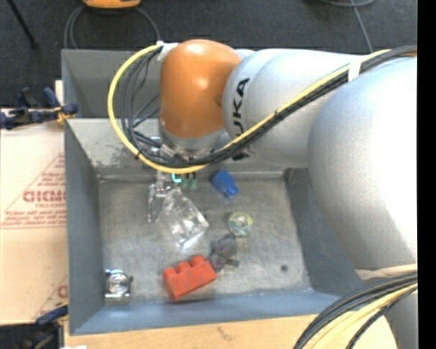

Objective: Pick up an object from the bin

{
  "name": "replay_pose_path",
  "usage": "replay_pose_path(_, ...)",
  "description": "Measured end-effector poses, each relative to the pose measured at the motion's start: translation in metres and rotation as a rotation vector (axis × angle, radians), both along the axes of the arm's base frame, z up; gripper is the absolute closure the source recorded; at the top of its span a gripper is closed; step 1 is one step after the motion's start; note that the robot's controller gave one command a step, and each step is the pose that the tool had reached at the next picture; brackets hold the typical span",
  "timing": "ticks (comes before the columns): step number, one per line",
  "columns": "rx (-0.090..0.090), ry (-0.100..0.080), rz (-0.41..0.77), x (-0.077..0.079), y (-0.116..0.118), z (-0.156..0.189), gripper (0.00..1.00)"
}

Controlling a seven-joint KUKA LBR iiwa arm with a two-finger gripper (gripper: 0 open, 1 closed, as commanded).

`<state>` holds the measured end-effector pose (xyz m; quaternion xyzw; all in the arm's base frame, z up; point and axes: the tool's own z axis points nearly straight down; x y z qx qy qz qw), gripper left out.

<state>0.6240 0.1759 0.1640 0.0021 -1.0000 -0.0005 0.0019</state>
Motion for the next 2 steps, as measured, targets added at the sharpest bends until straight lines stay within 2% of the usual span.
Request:
replay_pose_path(1,0.002,-0.013,0.276,0.021,-0.057,-0.073,0.0)
replay_pose_path(2,-0.001,-0.005,0.7,-0.042,-0.12,-0.063,0.0)
